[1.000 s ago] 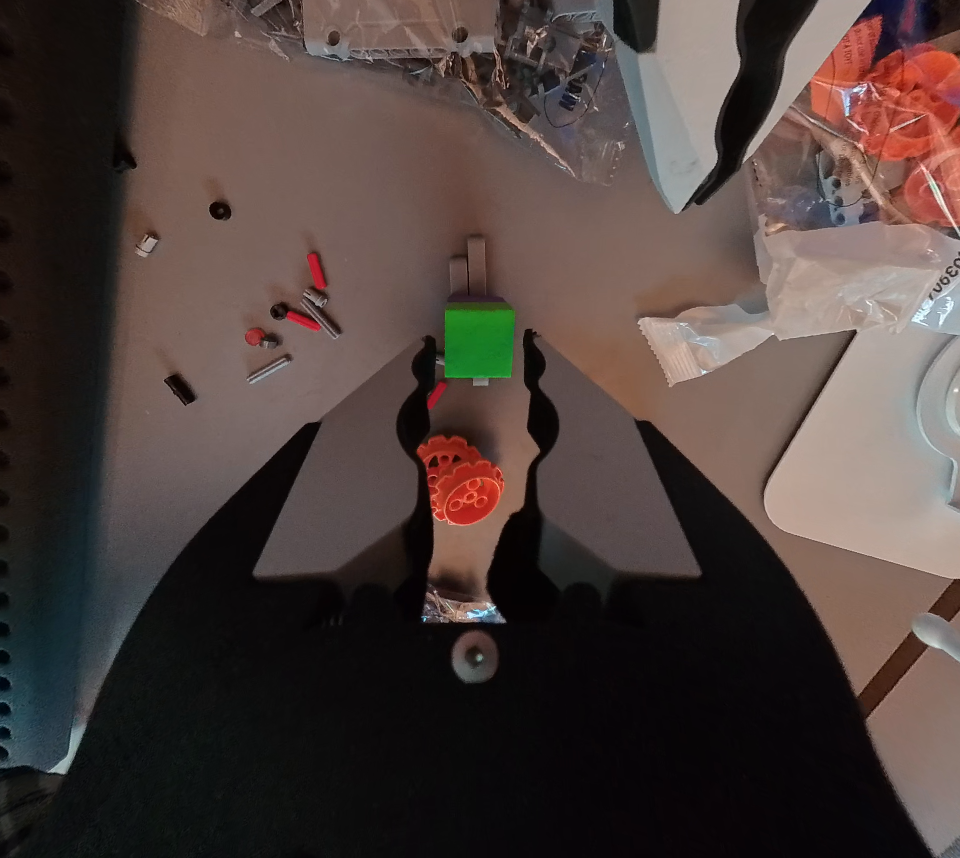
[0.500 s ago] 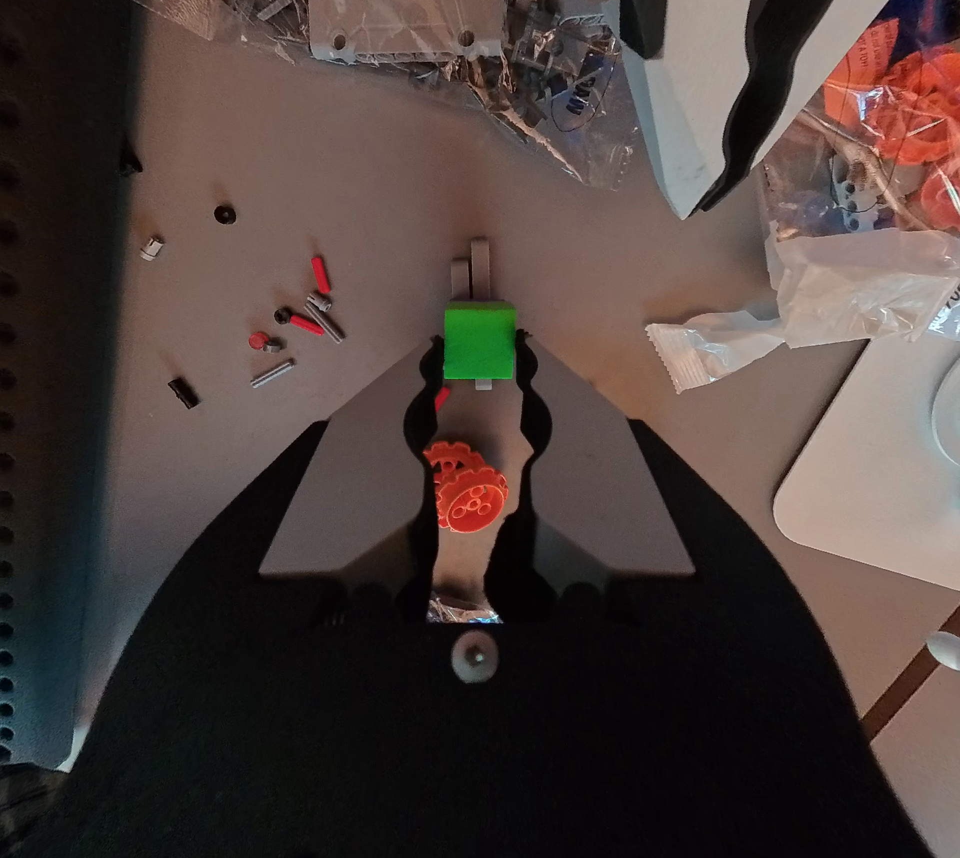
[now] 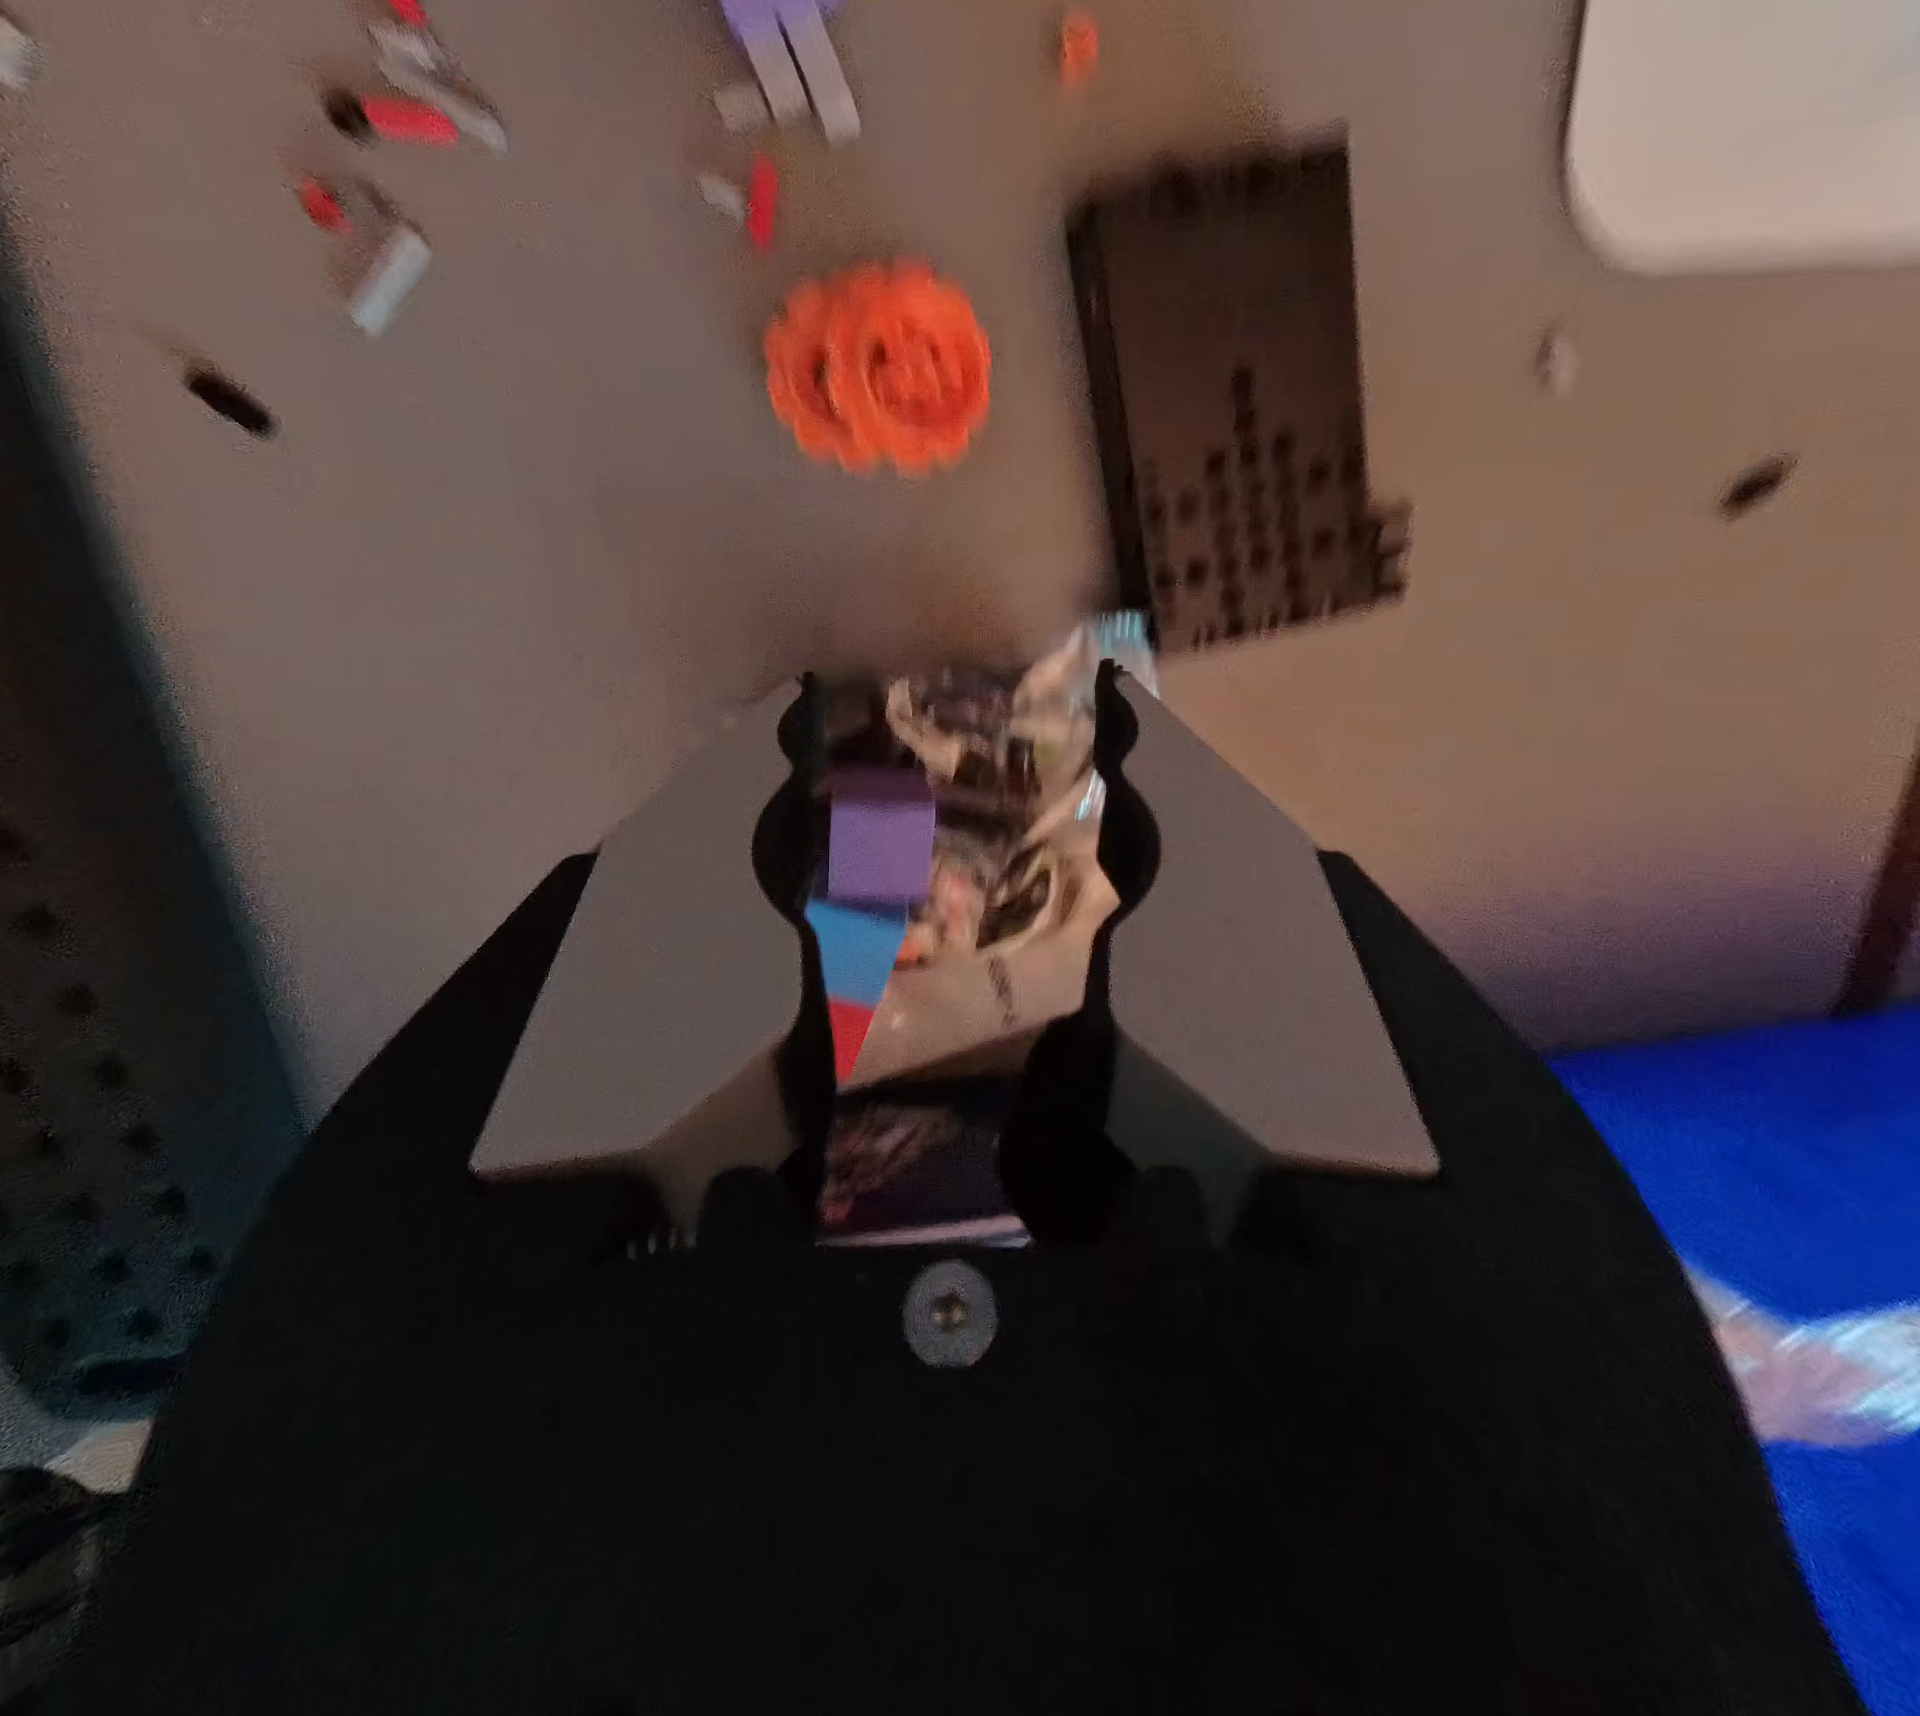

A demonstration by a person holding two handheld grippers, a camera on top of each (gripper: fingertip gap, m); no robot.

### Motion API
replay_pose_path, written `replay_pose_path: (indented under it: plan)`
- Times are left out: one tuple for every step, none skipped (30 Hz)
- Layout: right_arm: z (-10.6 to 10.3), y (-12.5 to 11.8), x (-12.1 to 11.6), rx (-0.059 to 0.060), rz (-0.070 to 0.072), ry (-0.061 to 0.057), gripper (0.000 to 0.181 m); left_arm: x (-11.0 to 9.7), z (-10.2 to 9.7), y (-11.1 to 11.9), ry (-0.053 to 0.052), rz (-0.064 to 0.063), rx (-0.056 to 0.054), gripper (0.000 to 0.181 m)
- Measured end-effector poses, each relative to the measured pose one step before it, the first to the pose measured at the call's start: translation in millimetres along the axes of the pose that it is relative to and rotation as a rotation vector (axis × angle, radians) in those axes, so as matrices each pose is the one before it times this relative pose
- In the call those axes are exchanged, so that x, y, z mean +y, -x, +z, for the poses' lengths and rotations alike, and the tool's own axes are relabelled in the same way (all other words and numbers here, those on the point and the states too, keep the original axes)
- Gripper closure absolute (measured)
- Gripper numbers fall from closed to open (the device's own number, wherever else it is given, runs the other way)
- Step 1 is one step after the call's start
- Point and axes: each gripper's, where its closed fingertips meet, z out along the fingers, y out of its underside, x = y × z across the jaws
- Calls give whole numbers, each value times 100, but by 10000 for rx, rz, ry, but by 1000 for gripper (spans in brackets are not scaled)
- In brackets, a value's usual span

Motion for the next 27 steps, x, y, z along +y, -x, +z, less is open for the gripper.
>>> replay_pose_path:
  plan:
    - [188,-1,1779,-60,462,216,130,31,123,-87,33,12,19,178]
    - [291,240,1392,-200,367,110,130,36,111,-84,27,9,19,178]
    - [354,307,1197,-208,248,119,130,50,89,-54,25,-5,15,178]
    - [350,182,1045,-96,159,145,129,45,73,-10,20,-12,-1,178]
    - [324,166,813,-75,106,115,130,14,30,25,3,-14,-13,178]
    - [252,223,574,-110,58,63,131,-9,10,18,-14,-21,-2,178]
    - [202,170,291,-81,9,-4,134,-39,1,30,-27,-22,2,178]
    - [174,157,80,-76,-26,-47,140,-50,4,22,-23,-17,-3,178]
    - [193,138,-10,-85,-39,-40,147,-12,7,27,-5,-5,-6,178]
    - [204,53,-17,-62,-39,-13,156,-5,8,12,2,9,-9,178]
    - [127,-33,-110,-11,-23,-55,157,7,15,-9,7,12,-6,178]
    - [-19,-20,-222,-8,-22,-115,157,15,6,1,7,12,-8,178]
    - [-195,-22,-369,30,-40,-151,157,7,-2,16,6,11,-12,178]
    - [-388,-93,-593,105,-76,-198,157,-5,-22,22,2,9,-14,178]
    - [-537,-5,-909,91,-127,-259,157,-32,-22,35,-13,1,-14,178]
    - [-588,103,-1200,48,-199,-289,157,-46,-16,20,-24,-6,1,178]
    - [-539,136,-1436,54,-266,-273,157,-18,4,14,-15,-10,6,178]
    - [-422,175,-1554,44,-311,-220,157,32,12,26,5,-1,-4,178]
    - [-277,263,-1650,-19,-350,-169,157,49,19,41,17,3,-18,178]
    - [-114,285,-1677,-53,-382,-133,157,45,12,43,4,3,-16,178]
    - [29,222,-1631,-54,-385,-74,157,33,13,52,-10,4,-16,178]
    - [138,125,-1494,-46,-350,6,157,34,-10,101,-14,8,-39,179]
    - [221,-26,-1343,-8,-324,53,157,40,-10,162,-7,18,-69,179]
    - [274,-113,-1229,8,-311,51,157,10,-33,203,-20,37,-100,179]
    - [346,-120,-1069,-39,-278,55,157,-21,-61,181,-40,38,-89,179]
    - [375,-163,-801,-68,-208,107,157,-70,-75,137,-50,11,-56,180]
    - [363,-280,-578,-16,-154,135,157,-69,-74,61,-49,-8,-17,180]
